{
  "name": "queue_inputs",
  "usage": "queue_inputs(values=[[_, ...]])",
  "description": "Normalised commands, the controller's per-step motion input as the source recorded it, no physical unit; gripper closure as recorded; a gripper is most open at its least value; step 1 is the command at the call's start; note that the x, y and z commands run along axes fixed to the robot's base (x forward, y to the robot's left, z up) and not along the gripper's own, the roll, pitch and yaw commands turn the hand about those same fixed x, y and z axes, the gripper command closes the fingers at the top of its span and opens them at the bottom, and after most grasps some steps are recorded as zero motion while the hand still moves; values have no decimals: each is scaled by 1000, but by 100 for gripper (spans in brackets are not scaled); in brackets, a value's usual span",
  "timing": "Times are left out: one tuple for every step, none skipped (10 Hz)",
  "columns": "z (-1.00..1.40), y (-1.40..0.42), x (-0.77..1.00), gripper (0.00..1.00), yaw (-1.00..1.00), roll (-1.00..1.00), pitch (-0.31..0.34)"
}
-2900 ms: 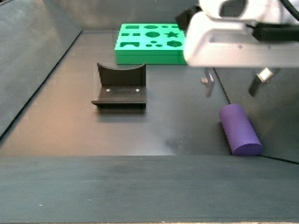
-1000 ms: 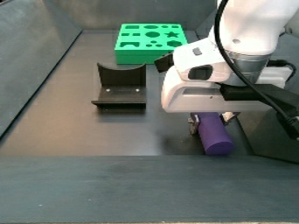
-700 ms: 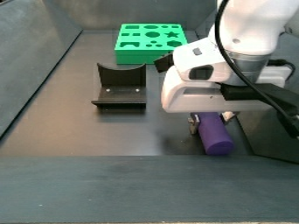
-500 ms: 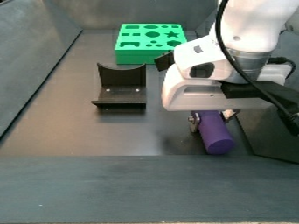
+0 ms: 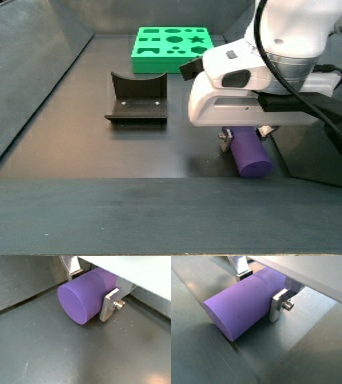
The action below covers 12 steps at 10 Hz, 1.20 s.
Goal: Pick up the round object. Move up. Place the round object on the fixture. Regrasp the round object. Move to above the board. Insert the round object.
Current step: Move up, then place the round object on the fixture.
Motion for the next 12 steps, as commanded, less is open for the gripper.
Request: queue_inputs(values=[[833,0,0,100,0,0,0],[811,0,-24,100,-25,-6,16],[724,-9,-40,100,-24,-18,37],[653,-6,-29,100,-23,-26,44],[434,-3,-12,100,-17,-39,48],[336,-2,-11,100,-13,-42,45],[1000,0,0,100,0,0,0],[1000,6,11,100,6,3,-26],[1000,-3,-4,100,6,-13,0],[1000,-5,-6,100,8,-21,4],[1000,-8,-10,100,11,-35,12],[1000,-9,-11,100,12,-40,13]])
